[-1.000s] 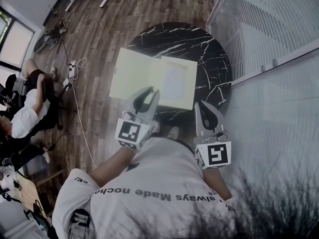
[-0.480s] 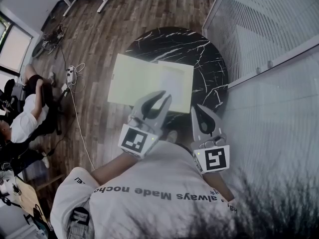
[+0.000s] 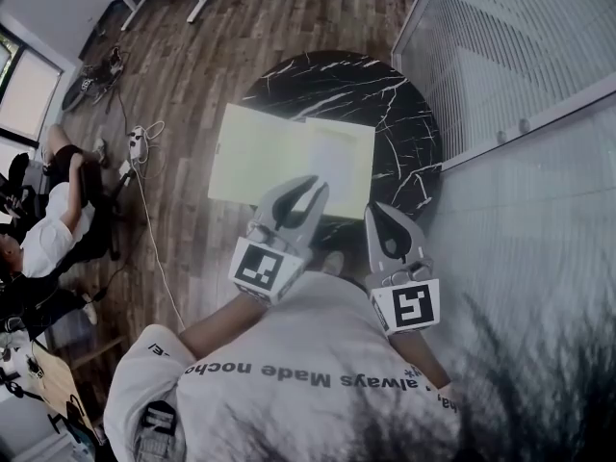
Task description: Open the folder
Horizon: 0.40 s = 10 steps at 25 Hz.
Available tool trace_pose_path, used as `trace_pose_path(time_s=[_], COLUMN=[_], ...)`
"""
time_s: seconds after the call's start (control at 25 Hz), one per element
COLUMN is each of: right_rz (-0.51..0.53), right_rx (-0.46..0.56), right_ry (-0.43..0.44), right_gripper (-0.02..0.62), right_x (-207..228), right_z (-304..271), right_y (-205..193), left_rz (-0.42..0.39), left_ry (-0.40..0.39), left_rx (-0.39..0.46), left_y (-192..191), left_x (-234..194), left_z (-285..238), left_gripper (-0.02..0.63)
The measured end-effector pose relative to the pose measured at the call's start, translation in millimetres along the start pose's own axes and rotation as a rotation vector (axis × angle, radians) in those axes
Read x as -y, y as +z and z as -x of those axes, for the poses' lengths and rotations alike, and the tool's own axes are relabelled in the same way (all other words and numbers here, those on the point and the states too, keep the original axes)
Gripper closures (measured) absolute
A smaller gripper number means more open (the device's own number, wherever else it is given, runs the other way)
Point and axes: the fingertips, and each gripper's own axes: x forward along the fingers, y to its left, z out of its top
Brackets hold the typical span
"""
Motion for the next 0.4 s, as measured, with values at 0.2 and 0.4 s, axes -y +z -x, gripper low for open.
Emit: trace_pose_path(time_s=[0.2,0.4], right_rz=[-0.009,-0.008], right_rx=[0.002,0.007], right_ry=[-0.004,-0.005], right_gripper=[0.594,0.594], right_x=[4.5,6.4], right_z=[-3.0,-4.5], right_y=[-3.4,1.2], left_rz=[-0.017,-0.01], left_ry=[-0.003,0.005], left_rx=[-0.015,-0.016], left_y=[-4.5,-3.2], left_x=[-2.0,-4.5], left_z=[-2.3,-1.9], left_gripper=[0.54,0.54])
